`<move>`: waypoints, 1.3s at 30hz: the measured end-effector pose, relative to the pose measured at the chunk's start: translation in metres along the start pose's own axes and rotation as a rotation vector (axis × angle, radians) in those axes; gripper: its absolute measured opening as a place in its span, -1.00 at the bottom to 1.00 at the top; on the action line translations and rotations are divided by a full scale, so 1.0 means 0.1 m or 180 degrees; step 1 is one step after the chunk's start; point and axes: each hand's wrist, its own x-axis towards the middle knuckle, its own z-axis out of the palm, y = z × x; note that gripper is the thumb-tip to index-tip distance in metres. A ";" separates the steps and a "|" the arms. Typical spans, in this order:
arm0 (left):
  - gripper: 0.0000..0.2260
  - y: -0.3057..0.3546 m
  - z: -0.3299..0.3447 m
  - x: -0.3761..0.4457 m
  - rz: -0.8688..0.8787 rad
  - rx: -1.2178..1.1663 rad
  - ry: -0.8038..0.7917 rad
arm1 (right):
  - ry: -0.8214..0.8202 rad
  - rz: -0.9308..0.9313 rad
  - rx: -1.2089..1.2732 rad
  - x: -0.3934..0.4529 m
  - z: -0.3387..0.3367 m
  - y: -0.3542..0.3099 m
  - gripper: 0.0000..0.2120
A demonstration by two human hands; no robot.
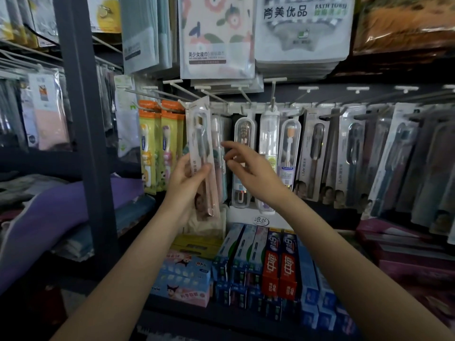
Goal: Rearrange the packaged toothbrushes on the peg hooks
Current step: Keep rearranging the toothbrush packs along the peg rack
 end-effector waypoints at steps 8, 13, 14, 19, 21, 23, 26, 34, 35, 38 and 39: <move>-0.68 -0.10 0.15 -0.09 0.0517 0.0546 0.0390 | -0.0278 0.0419 0.0454 -0.08 -0.03 0.00 -0.62; -0.73 -0.05 0.41 -0.06 0.0154 -0.0133 0.0466 | -0.0146 0.0470 0.0484 -0.03 0.01 0.01 -0.64; -0.72 -0.07 0.41 -0.06 0.0149 -0.0171 0.0456 | -0.0085 0.0461 0.0467 -0.01 0.00 0.02 -0.65; -0.74 -0.12 0.33 -0.04 0.0199 -0.0087 0.0272 | 0.0014 0.0309 0.0361 0.09 -0.04 0.01 -0.65; -0.77 -0.12 0.31 0.00 0.0132 -0.0142 0.0076 | 0.0093 0.0220 0.0295 0.18 -0.01 -0.04 -0.65; -0.77 -0.10 0.26 0.04 0.0020 -0.0065 -0.0122 | 0.0237 0.0199 0.0294 0.26 0.03 -0.08 -0.65; -0.80 -0.05 0.16 0.06 -0.0126 0.0395 -0.0471 | 0.0363 0.0135 0.0130 0.36 0.07 -0.11 -0.60; -0.80 -0.01 -0.27 0.13 0.0318 0.1215 -0.0148 | 0.0327 0.0209 -0.0139 0.42 0.05 -0.16 -0.57; -0.79 0.01 -0.29 0.14 0.0342 0.1199 -0.0042 | 0.0313 0.0242 -0.0136 0.43 0.05 -0.18 -0.57; -0.83 0.01 -0.35 0.17 0.0307 0.1010 0.0370 | 0.0251 0.0310 -0.0139 0.41 0.12 -0.23 -0.59; -0.84 0.00 -0.38 0.18 0.0293 0.0909 0.0539 | 0.0276 0.0323 -0.0174 0.40 0.15 -0.25 -0.59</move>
